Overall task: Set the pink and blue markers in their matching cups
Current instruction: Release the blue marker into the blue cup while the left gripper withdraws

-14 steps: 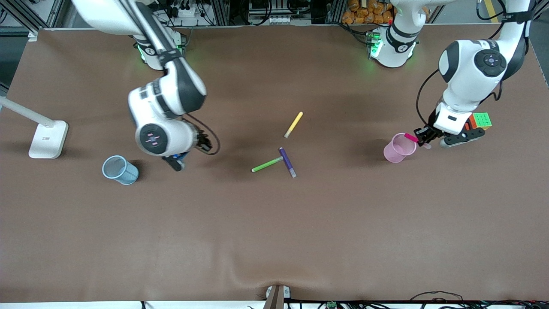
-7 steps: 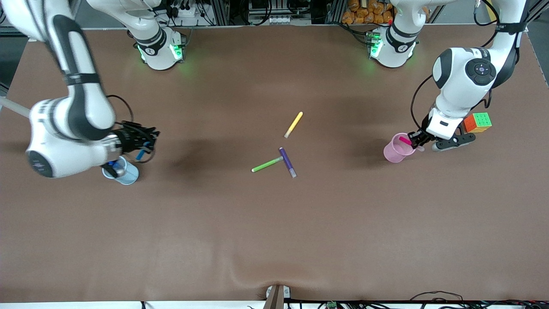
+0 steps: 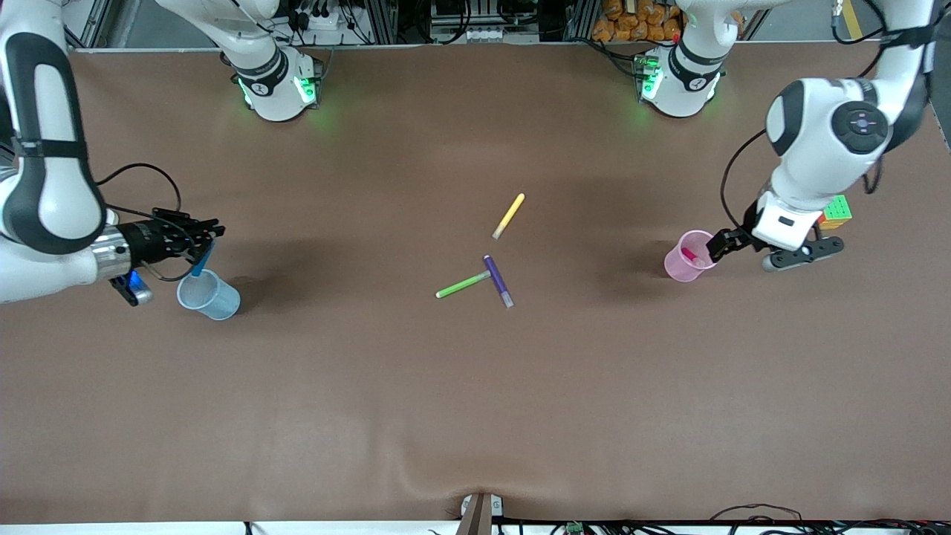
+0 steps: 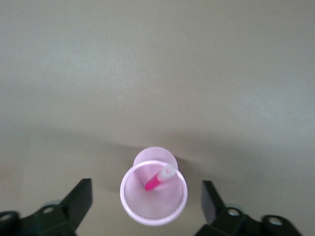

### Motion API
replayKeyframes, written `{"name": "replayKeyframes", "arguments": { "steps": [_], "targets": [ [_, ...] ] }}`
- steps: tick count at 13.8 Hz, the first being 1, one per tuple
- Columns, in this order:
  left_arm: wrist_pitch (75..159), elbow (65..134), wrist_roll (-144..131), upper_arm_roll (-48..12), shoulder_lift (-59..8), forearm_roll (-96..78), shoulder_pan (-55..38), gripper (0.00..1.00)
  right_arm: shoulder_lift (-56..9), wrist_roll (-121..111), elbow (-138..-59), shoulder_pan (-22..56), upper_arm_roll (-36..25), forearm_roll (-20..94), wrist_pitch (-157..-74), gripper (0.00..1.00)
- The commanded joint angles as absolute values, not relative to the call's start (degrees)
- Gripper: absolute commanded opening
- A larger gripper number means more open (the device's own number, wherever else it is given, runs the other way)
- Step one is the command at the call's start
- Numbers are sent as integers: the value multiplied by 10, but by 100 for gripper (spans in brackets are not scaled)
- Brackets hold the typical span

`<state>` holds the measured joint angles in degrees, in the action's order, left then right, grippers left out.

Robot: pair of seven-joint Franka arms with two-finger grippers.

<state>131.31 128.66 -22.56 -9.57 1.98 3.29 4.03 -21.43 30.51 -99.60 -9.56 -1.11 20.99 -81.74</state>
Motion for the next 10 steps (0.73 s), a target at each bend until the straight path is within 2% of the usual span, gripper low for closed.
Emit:
{"name": "replayKeyframes", "arguments": {
  "steps": [1, 3, 8, 9, 10],
  "targets": [
    [1165, 1165, -229, -104, 23, 41, 44, 100, -239, 271, -993, -140, 0, 258, -813, 0],
    [1067, 1088, -229, -104, 14, 41, 41, 100, -274, 246, -974, -163, 0, 288, -812, 0],
    [924, 967, -196, -99, 19, 34, 47, 100, -304, 203, -958, -164, 0, 289, -815, 0],
    [904, 950, -186, -97, 20, 32, 49, 100, -310, 197, -946, -164, -1, 288, -812, 4],
    [898, 932, -154, -89, 20, 21, 58, 100, -318, 196, -935, -166, -1, 288, -811, 46]
  ]
}}
